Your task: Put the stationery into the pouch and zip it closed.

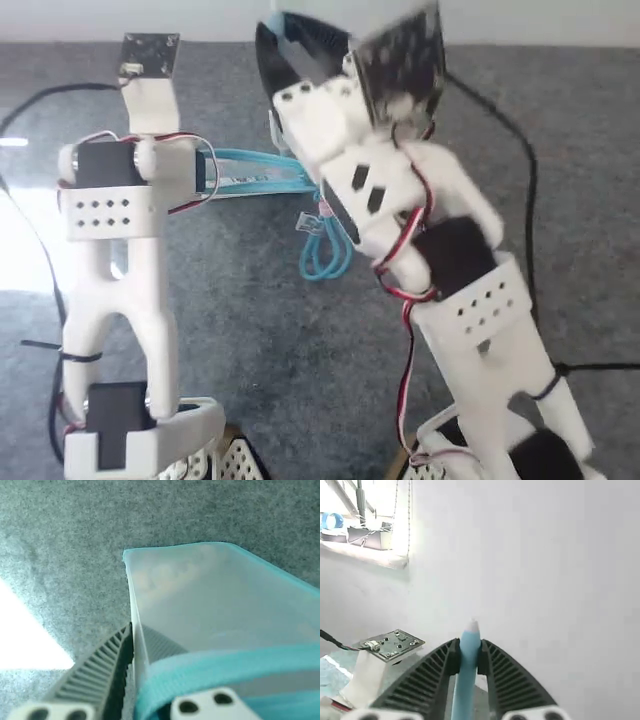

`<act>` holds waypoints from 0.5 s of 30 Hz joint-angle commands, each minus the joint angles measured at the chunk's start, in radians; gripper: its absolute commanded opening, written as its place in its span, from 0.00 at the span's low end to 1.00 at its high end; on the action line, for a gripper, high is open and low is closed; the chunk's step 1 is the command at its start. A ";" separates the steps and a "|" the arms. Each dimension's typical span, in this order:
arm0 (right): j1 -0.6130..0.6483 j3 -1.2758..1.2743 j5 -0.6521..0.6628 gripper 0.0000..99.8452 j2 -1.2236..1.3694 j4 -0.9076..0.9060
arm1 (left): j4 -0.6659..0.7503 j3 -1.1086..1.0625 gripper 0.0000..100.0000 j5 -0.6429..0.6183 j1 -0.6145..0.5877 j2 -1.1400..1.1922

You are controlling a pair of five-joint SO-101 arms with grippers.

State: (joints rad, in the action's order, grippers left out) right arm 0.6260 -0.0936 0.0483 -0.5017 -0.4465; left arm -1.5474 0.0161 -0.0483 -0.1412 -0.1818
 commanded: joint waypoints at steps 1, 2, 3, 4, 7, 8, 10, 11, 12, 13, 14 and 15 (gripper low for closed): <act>0.007 -0.348 0.026 0.01 -0.147 0.381 | 0.032 0.007 0.01 0.006 0.018 -0.017; 0.007 -0.407 0.026 0.01 -0.153 0.455 | 0.040 0.007 0.01 0.006 0.018 -0.017; 0.007 -0.450 0.026 0.01 -0.150 0.510 | 0.043 0.007 0.01 0.006 0.018 -0.015; 0.005 -0.474 0.028 0.01 -0.145 0.547 | 0.043 0.007 0.01 0.006 0.020 -0.015; 0.008 -0.493 0.044 0.01 -0.143 0.555 | 0.043 0.007 0.01 0.006 0.020 -0.015; 0.013 -0.493 0.044 0.01 -0.145 0.542 | 0.043 0.007 0.01 0.006 0.018 -0.015; 0.018 -0.496 0.046 0.01 -0.145 0.512 | 0.043 0.007 0.01 0.006 0.018 -0.015; 0.018 -0.497 0.046 0.01 -0.142 0.495 | 0.043 0.007 0.01 0.006 0.018 -0.017; 0.018 -0.497 0.046 0.01 -0.142 0.475 | 0.043 0.007 0.01 0.006 0.015 -0.017; 0.015 -0.497 0.046 0.01 -0.145 0.463 | 0.044 0.007 0.01 0.006 0.012 -0.017; 0.012 -0.489 0.046 0.01 -0.150 0.453 | 0.051 0.007 0.01 0.006 0.012 -0.015; 0.010 -0.479 0.048 0.01 -0.160 0.449 | 0.058 0.002 0.01 0.006 0.012 -0.012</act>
State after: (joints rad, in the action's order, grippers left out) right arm 0.6337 -0.6030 0.0760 -0.6091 0.0215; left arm -1.5275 0.0161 -0.0483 -0.1412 -0.1818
